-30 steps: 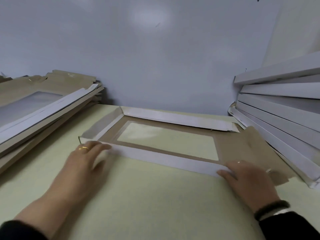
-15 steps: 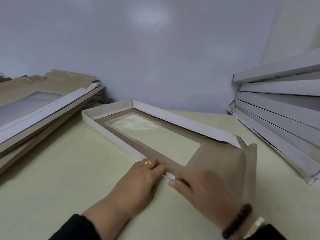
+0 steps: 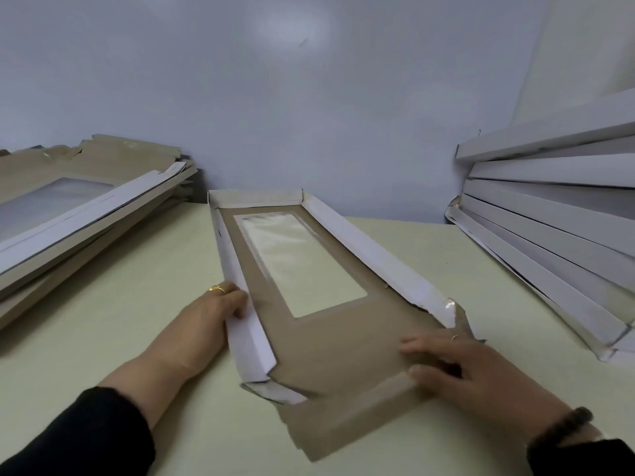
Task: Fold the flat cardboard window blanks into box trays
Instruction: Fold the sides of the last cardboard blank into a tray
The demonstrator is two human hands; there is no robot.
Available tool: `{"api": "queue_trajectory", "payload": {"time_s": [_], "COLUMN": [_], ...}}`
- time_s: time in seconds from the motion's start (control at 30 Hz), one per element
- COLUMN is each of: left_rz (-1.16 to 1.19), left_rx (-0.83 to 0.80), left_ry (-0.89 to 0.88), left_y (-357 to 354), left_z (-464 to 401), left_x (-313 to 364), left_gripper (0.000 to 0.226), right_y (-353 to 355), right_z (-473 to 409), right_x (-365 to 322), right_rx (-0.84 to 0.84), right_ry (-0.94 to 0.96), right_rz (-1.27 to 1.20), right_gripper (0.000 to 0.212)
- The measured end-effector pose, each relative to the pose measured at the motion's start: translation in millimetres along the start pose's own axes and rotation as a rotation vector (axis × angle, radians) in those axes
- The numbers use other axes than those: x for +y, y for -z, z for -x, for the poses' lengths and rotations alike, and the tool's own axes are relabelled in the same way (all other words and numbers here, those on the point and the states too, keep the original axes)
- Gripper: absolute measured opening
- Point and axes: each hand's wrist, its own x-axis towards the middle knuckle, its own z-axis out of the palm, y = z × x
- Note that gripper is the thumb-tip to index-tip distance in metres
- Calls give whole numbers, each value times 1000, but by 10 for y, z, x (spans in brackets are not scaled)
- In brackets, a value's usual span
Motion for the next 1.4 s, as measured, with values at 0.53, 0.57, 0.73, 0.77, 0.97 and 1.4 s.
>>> {"api": "queue_trajectory", "payload": {"time_s": [0.53, 0.57, 0.73, 0.77, 0.97, 1.4], "left_rz": [-206, -188, -174, -168, -170, 162], "left_rx": [-272, -255, -433, -447, -470, -385], "left_ry": [-270, -260, -278, -272, -250, -194], "left_y": [-167, -244, -250, -209, -88, 33], "left_z": [359, 359, 352, 339, 299, 389], "left_x": [1243, 1225, 909, 857, 585, 352], "left_gripper": [76, 83, 79, 77, 69, 82], "right_y": [-681, -687, -674, -673, -472, -326], "right_z": [-62, -44, 24, 18, -23, -75], "right_x": [-544, -586, -739, -714, -410, -256], "right_rx": [-65, -123, -54, -18, -211, -307], "right_ry": [-192, -218, -114, -69, 111, 154], "right_rz": [555, 524, 621, 615, 514, 164], "right_gripper": [75, 76, 71, 66, 93, 72]}}
